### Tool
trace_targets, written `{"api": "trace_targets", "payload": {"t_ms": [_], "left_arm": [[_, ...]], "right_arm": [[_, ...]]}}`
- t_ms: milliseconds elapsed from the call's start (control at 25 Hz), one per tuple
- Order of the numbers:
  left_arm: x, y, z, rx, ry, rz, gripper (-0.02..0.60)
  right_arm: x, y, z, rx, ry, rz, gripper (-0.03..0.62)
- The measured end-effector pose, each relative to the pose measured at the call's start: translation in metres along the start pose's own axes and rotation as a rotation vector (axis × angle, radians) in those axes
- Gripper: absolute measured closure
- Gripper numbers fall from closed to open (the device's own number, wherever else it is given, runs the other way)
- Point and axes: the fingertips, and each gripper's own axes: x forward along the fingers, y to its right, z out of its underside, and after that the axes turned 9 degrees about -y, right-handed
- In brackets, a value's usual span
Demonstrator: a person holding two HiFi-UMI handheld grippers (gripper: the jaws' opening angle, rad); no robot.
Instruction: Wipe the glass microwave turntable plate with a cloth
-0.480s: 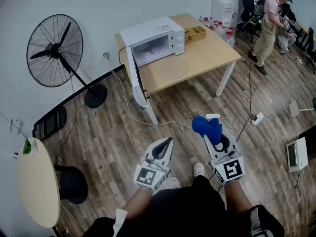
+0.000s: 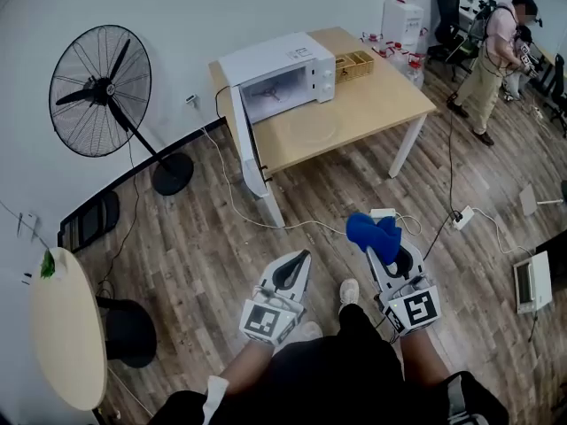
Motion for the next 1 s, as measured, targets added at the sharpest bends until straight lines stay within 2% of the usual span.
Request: {"api": "trace_targets", "payload": {"t_ms": [400,720,1000], "left_arm": [[0.074,-0.029,-0.019,0.009,0.017,-0.028,0.575],[0.165,-0.045,-0.038,0.034,0.000,-0.053,0.575],[0.231,-0.054,-0.050,0.026,0.007,-0.105,0.575]], "right_arm": [[0.048,0.067,-0.010,0.014,0.022,-0.002,0.461],[0.090,0.152,-0.017,0.035,0.052,-0.037,0.461],[0.120,0.213,-0.016,0.000,0.042,-0.091,0.461]]}}
